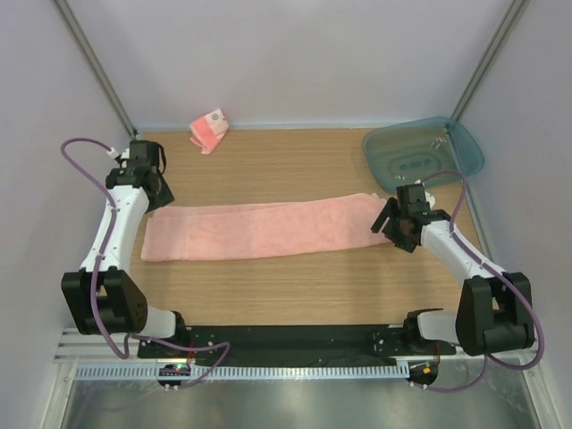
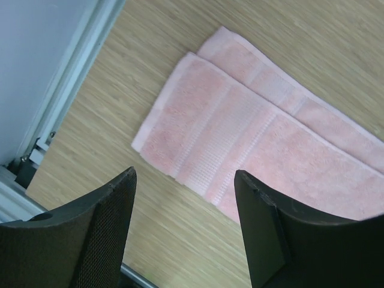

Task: Roll the towels
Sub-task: Fold the towel

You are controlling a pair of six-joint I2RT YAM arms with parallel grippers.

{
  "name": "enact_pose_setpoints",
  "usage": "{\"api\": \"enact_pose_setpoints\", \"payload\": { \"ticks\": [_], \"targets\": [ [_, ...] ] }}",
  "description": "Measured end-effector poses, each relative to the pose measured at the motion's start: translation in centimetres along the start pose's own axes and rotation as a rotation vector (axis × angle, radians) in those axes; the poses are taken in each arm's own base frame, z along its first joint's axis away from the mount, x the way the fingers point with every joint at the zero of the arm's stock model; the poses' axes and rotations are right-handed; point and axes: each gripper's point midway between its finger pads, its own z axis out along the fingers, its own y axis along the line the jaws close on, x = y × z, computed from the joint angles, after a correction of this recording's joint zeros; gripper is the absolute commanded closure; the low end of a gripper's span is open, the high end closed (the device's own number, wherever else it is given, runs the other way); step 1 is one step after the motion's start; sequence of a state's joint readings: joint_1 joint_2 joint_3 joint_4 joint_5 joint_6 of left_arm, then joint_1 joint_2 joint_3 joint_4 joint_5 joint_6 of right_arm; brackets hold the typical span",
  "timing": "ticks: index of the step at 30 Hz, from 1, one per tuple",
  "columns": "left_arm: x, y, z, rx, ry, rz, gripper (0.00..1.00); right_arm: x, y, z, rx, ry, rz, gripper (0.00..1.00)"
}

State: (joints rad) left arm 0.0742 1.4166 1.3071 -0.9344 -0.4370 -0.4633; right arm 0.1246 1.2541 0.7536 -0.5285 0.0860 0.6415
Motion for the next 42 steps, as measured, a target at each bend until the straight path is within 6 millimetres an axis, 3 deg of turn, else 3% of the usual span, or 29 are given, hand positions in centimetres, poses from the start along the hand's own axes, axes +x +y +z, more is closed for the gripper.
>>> {"api": "enact_pose_setpoints", "payload": {
  "ticks": [4,9,14,18,21,22,26,30,35,39,42],
  "targets": [
    [1.5,-1.5,-0.1,0.038,0.022,0.05,0.34,0.3,-1.6,1.7,0.077,0.03,0.025,0.22],
    [1.7,-2.0,-0.3,0.054,0.025,0.058,0.35,0.0,-2.8,3.2,0.13,0.034,0.047,0.25],
    [1.8,-2.2,-0.4,0.066,0.028,0.058,0.37,-0.6,-3.3,4.5,0.154,0.024,0.063,0.34],
    [1.8,-2.3,-0.4,0.071,0.03,0.057,0.37,-1.1,-3.5,5.2,0.159,0.011,0.072,0.58],
    [1.8,-2.3,-0.4,0.073,0.029,0.056,0.38,-1.5,-3.5,5.5,0.153,0.001,0.077,0.82],
    [1.7,-2.3,-0.4,0.074,0.028,0.056,0.38,-1.6,-3.5,5.6,0.15,-0.003,0.081,0.94],
    [1.7,-2.4,-0.4,0.078,0.027,0.055,0.39,-1.9,-3.7,5.4,0.159,-0.016,0.084,0.99],
    [2.0,-3.4,-0.8,0.101,0.024,0.08,0.39,-3.0,-4.8,3.2,0.221,-0.068,0.074,0.99],
    [3.3,-6.3,-2.6,0.178,0.009,0.166,0.39,-7.4,-3.9,-2.2,0.198,-0.236,0.074,0.99],
    [5.1,-8.0,-4.3,0.258,0.015,0.214,0.39,-9.9,-0.1,-5.9,0.095,-0.333,0.014,0.99],
    [6.2,-7.0,-5.3,0.285,0.005,0.212,0.37,-9.3,5.0,-7.4,-0.018,-0.337,-0.104,0.99]
  ]
}}
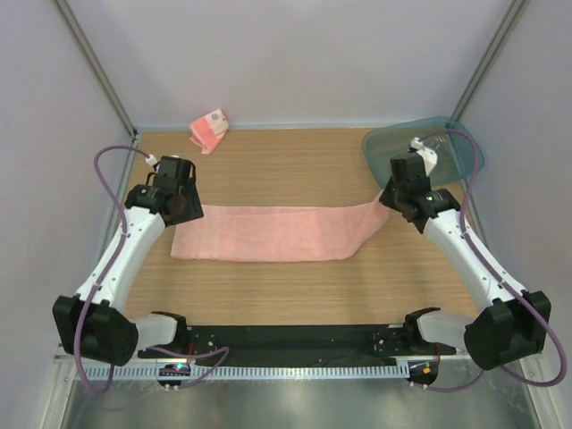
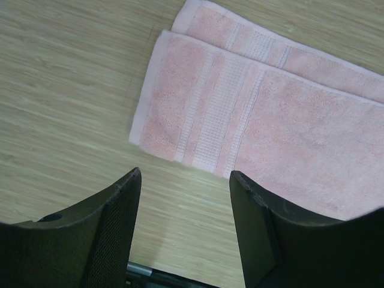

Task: Roll the towels
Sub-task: Fold the towel

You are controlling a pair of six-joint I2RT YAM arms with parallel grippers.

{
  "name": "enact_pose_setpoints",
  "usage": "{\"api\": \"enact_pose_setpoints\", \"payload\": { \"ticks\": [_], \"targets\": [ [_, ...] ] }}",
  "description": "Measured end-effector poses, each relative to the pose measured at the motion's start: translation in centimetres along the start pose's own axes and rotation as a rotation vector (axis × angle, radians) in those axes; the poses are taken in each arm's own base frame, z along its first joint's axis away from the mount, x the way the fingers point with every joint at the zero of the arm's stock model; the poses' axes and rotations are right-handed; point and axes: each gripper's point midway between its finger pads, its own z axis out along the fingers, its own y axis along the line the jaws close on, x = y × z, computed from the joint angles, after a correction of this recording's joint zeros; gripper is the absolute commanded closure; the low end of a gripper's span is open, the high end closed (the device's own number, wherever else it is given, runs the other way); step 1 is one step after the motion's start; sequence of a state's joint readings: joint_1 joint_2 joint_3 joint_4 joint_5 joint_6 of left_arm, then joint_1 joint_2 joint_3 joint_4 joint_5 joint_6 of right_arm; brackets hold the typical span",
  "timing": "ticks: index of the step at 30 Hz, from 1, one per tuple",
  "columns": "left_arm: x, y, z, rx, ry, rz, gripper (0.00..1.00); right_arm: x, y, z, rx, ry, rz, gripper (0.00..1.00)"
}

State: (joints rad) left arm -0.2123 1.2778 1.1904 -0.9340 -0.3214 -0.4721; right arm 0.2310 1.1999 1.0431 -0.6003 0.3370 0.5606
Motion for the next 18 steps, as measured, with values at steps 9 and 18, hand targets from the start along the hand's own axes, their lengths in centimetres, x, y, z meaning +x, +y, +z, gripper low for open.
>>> {"api": "enact_pose_setpoints", "payload": {
  "ticks": [9,18],
  "targets": [
    [0.4,3.3,-3.7,-0.007,-0.194,-0.068,0.33,4.2,17.1,-2.5,-0.363,0.112,-0.262,0.99],
    [-1.0,5.5,-5.1,-0.09,-0.302,-0.132,0.31,10.5,30.8,-6.1,-0.603,0.164,-0.428,0.99]
  ]
}}
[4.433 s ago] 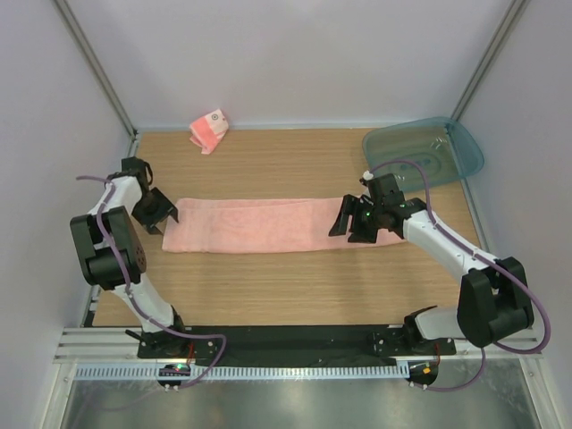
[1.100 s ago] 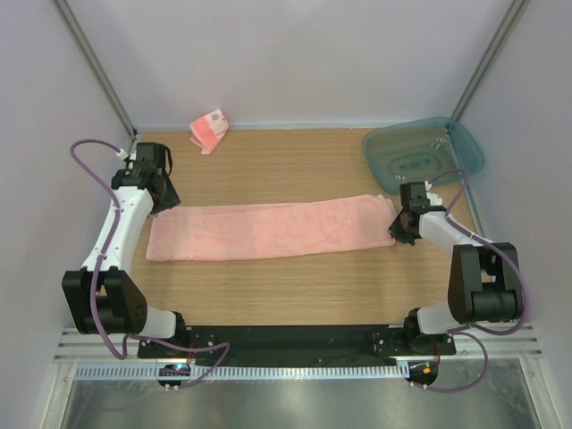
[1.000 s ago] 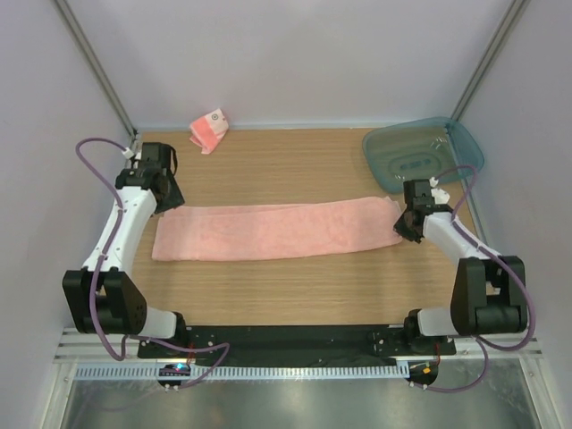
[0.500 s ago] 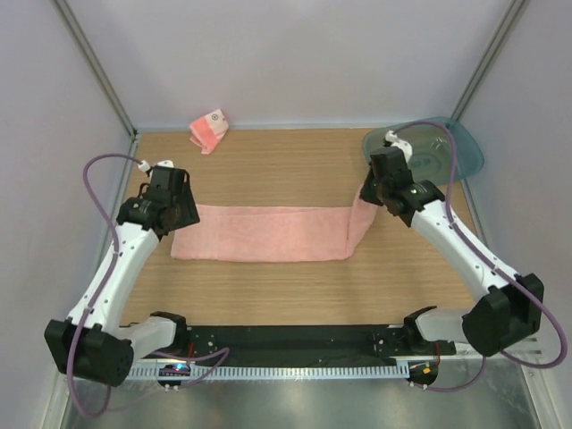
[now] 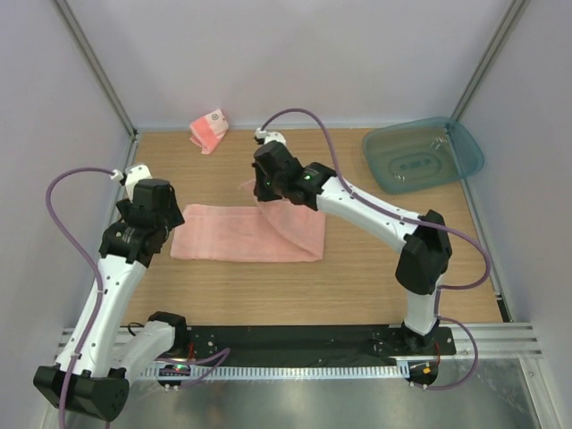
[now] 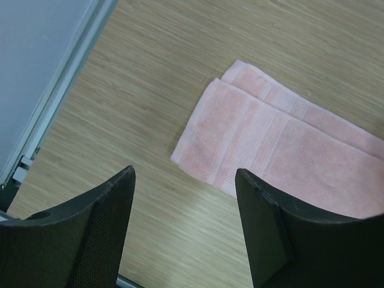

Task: Roll the towels
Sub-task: Fold the towel

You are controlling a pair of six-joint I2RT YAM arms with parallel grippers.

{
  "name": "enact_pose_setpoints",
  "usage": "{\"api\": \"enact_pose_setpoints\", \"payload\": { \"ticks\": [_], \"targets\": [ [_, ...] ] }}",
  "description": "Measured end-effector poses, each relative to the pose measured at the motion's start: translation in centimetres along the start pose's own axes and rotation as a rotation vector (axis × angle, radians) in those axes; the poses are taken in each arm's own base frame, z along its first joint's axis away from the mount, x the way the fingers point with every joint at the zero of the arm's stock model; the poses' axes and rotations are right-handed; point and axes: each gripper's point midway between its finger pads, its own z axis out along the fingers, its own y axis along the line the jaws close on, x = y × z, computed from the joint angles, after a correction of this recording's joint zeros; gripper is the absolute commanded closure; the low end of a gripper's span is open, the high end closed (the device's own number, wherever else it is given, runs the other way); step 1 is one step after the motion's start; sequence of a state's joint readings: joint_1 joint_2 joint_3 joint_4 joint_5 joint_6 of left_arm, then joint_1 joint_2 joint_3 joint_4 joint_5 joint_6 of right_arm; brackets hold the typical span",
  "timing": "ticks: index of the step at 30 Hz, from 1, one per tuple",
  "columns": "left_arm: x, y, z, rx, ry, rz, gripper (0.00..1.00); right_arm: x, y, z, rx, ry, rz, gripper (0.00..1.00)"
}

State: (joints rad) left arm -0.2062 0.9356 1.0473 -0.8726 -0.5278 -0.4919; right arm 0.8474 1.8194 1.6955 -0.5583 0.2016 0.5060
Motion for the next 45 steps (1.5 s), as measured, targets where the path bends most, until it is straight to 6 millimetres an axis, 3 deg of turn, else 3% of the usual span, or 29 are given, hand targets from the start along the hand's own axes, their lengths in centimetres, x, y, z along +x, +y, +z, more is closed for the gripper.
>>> {"api": "enact_pose_setpoints", "payload": {
  "ticks": [5,9,30,31,33,34,35,38,41,43,45],
  "targets": [
    [-0.7,0.9,-0.5,-0.027,-0.041,-0.023,0.3,0.0,5.7,2.3,-0.084,0.003,-0.052,0.99],
    [-0.9,1.3,-0.6,-0.044,-0.052,-0.026,0.3,0.4,8.9,3.5,-0.134,0.003,-0.074,0.99],
    [-1.1,1.9,-0.5,-0.08,-0.066,-0.049,0.3,5.4,18.0,6.7,-0.358,0.045,-0.124,0.98],
    [-1.2,2.0,-0.5,-0.083,-0.067,-0.049,0.3,5.9,18.6,7.0,-0.379,0.048,-0.127,0.96],
    [-1.2,2.1,-0.5,-0.089,-0.069,-0.049,0.3,7.1,19.9,7.7,-0.427,0.055,-0.135,0.76],
    [-1.2,2.2,-0.5,-0.093,-0.07,-0.049,0.3,8.0,20.6,8.1,-0.449,0.065,-0.142,0.62],
    [-1.2,2.2,-0.5,-0.097,-0.072,-0.049,0.29,9.1,21.2,8.5,-0.47,0.078,-0.148,0.4],
    [-1.2,2.6,-0.5,-0.112,-0.073,-0.05,0.28,12.1,22.4,9.9,-0.52,0.119,-0.166,0.24],
    [-1.3,2.9,-0.5,-0.129,-0.076,-0.052,0.27,15.0,22.8,11.0,-0.546,0.174,-0.176,0.19],
    [-1.3,3.1,-0.4,-0.138,-0.076,-0.055,0.27,16.1,22.8,11.1,-0.559,0.196,-0.179,0.18],
    [-1.3,3.3,-0.3,-0.149,-0.074,-0.056,0.27,16.0,23.1,10.9,-0.578,0.188,-0.177,0.16]
  ]
}}
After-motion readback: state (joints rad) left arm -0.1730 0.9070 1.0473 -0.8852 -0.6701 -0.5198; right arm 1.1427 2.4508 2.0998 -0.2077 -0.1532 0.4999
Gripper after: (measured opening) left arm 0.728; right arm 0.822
